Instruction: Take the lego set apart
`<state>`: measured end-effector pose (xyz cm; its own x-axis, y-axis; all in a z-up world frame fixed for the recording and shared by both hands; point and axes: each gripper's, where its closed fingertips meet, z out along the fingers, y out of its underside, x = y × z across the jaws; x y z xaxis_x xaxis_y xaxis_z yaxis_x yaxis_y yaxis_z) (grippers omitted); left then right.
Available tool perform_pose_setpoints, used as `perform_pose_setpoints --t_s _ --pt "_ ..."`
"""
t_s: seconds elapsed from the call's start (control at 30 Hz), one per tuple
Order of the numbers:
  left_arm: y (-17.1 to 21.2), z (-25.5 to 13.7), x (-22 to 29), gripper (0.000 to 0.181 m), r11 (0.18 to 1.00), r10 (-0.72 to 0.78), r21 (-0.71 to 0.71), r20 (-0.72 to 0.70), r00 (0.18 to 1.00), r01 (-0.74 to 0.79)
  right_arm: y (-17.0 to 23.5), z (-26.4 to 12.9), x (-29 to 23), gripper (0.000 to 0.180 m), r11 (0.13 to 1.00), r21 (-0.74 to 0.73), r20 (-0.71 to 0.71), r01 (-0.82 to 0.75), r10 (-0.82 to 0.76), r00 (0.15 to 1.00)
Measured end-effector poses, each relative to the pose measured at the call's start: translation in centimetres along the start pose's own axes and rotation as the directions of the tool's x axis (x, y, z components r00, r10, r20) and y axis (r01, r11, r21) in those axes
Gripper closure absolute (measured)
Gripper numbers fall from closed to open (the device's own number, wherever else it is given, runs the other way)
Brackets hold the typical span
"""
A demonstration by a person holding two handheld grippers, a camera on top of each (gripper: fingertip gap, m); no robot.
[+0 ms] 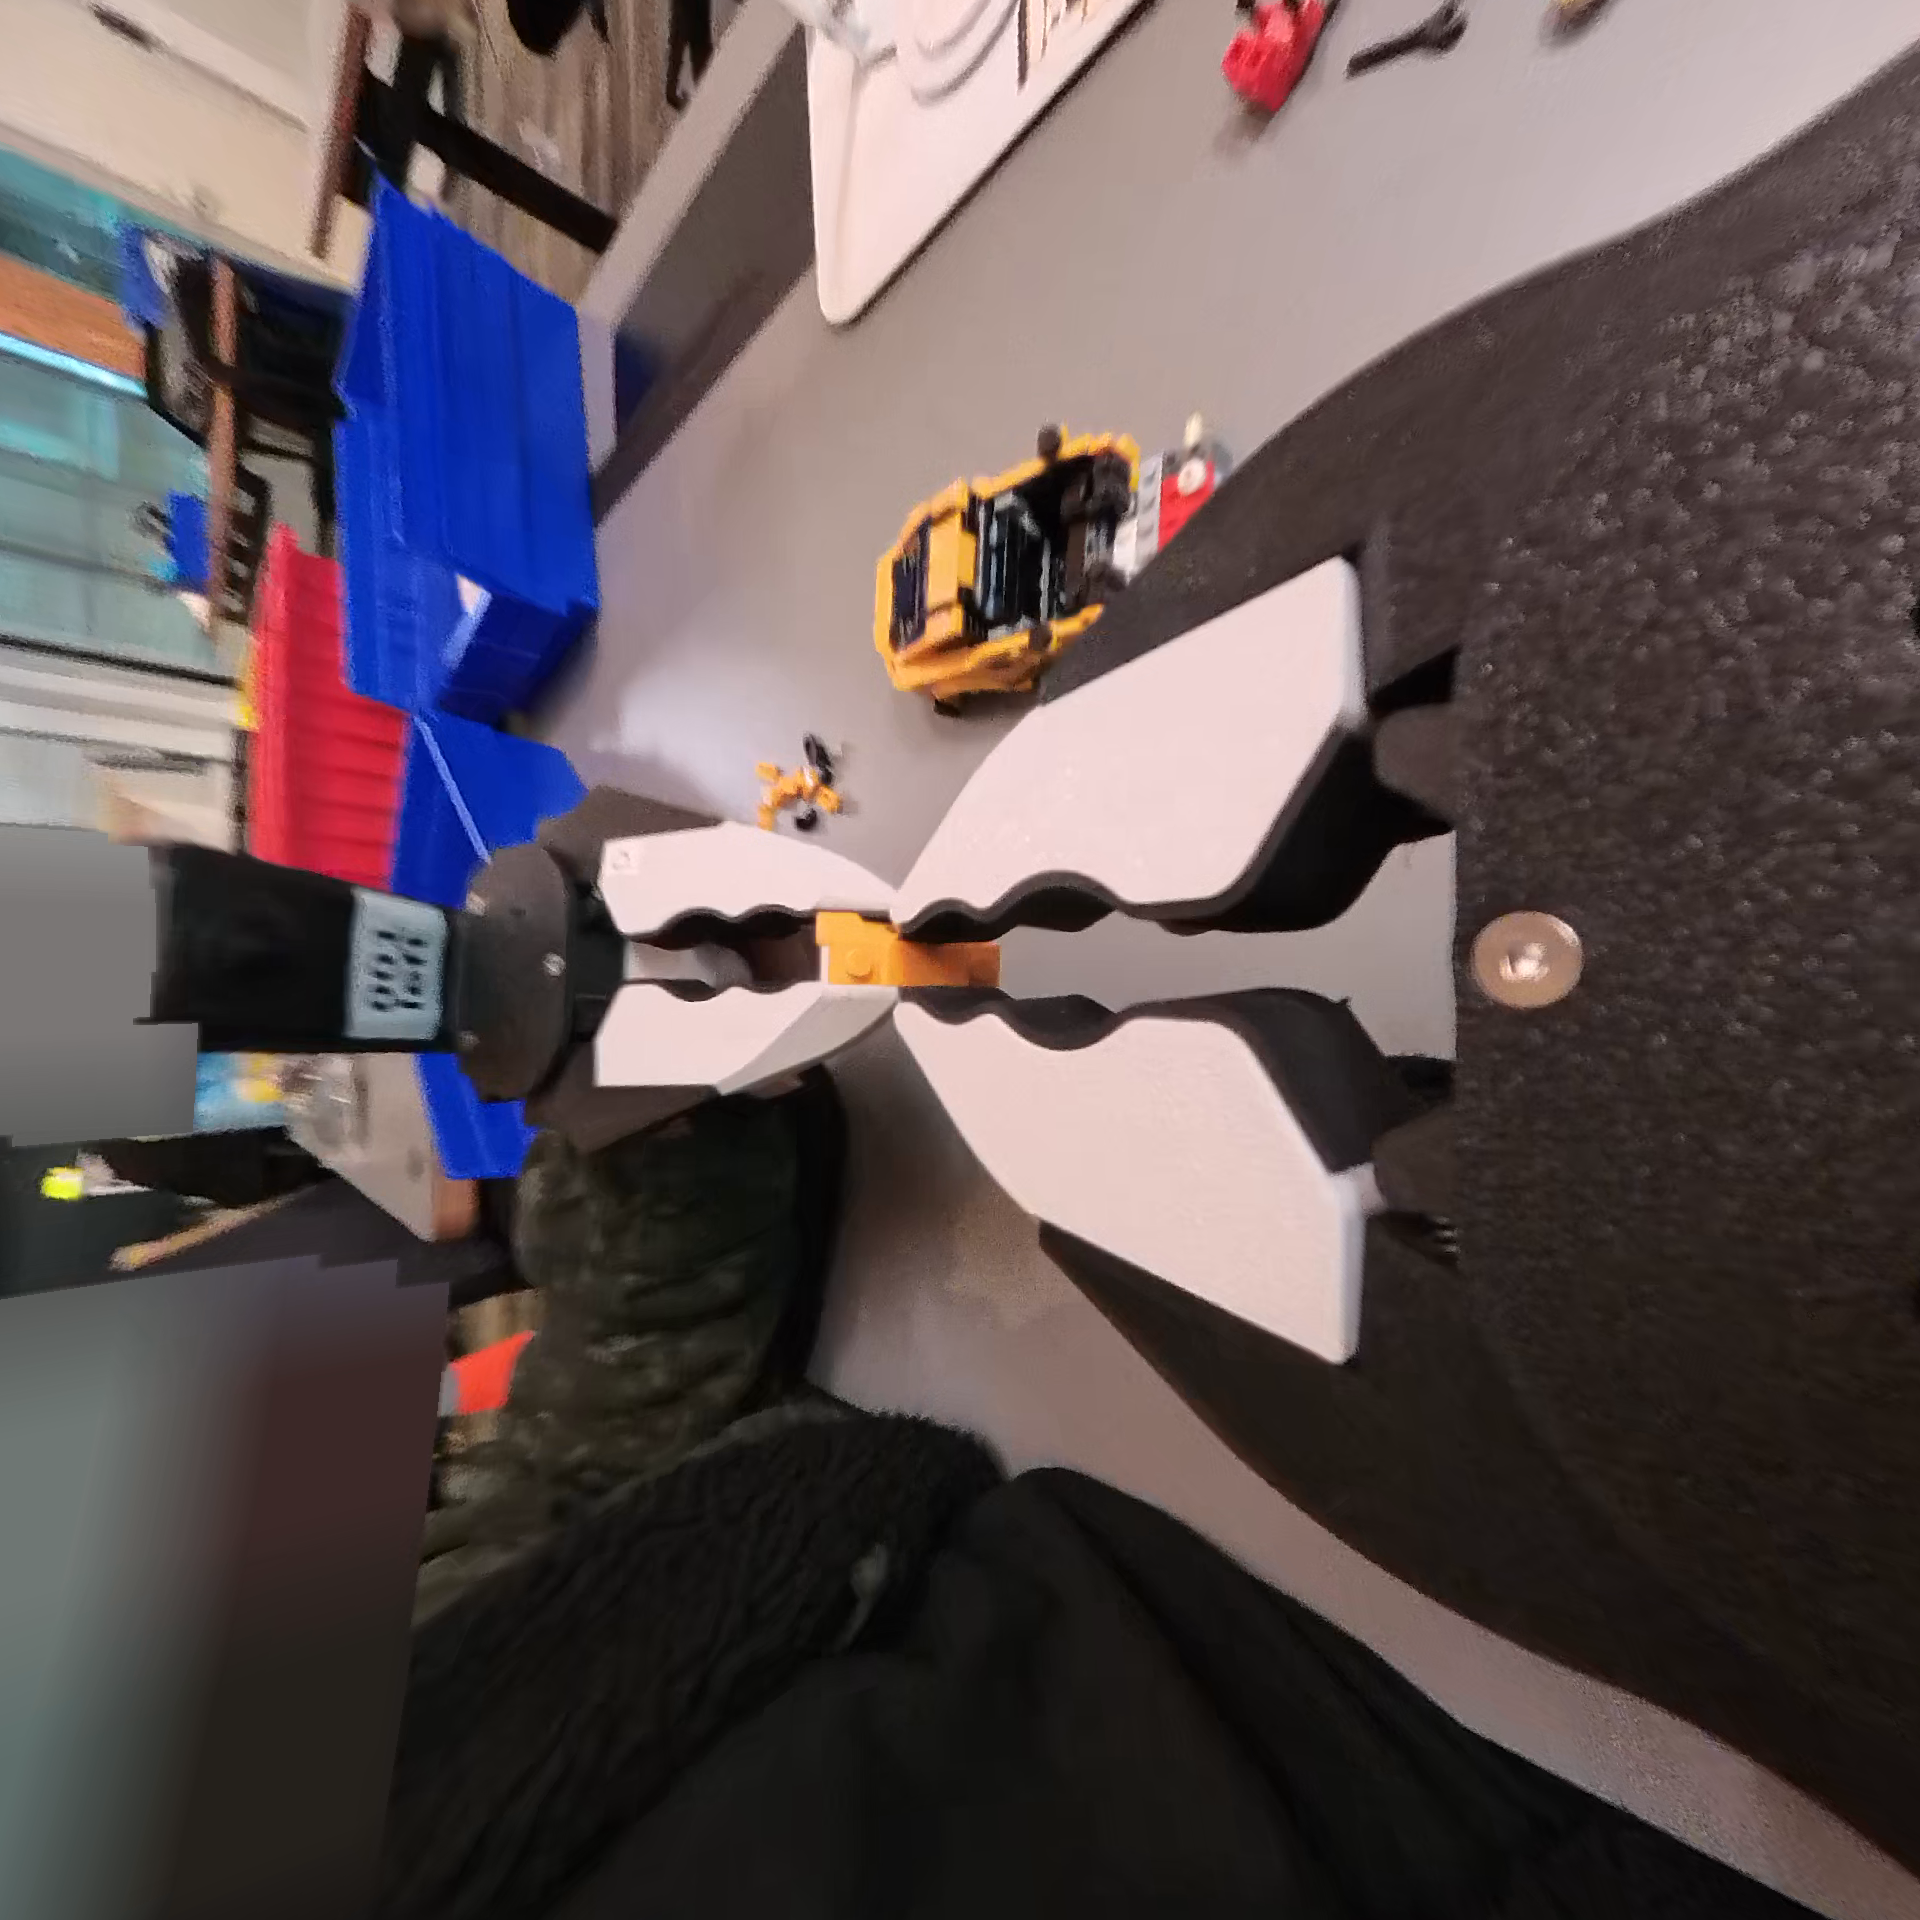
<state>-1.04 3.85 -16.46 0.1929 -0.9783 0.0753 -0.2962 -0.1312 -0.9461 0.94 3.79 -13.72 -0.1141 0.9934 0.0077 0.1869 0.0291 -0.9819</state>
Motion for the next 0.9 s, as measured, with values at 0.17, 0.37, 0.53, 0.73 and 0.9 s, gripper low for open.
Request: perform_pose_setpoints --t_s 0.17,0.37,0.53,0.73,0.9 --pt "-0.6 -0.9 -0.6 0.168 0.999 -0.019 0.038 0.004 1.0 0.018 0.1 -1.6 1.1 0.172 1.0 0.015 -0.043 -0.02 0.021 0.999" --pt "0.7 0.3 0.2 0.168 1.0 -0.006 -0.009 -0.036 0.999 0.006 1.3 -0.8 0.9 0.172 0.999 -0.019 -0.018 -0.046 0.045 0.999" --pt "1.6 1.0 0.3 0.168 0.999 -0.011 -0.032 -0.039 0.999 0.009 4.1 0.3 0.1 0.172 0.985 -0.169 0.014 -0.029 0.031 0.999" --pt "6.0 2.6 0.4 0.168 0.959 0.063 -0.275 -0.019 0.998 -0.066 5.5 1.0 -0.8 0.172 0.972 -0.233 0.054 -0.018 0.031 0.998" --pt "7.7 3.4 1.0 0.154 0.936 0.043 -0.347 -0.051 0.998 -0.058 6.1 1.2 -1.1 0.172 0.966 -0.257 0.065 -0.021 0.039 0.997"
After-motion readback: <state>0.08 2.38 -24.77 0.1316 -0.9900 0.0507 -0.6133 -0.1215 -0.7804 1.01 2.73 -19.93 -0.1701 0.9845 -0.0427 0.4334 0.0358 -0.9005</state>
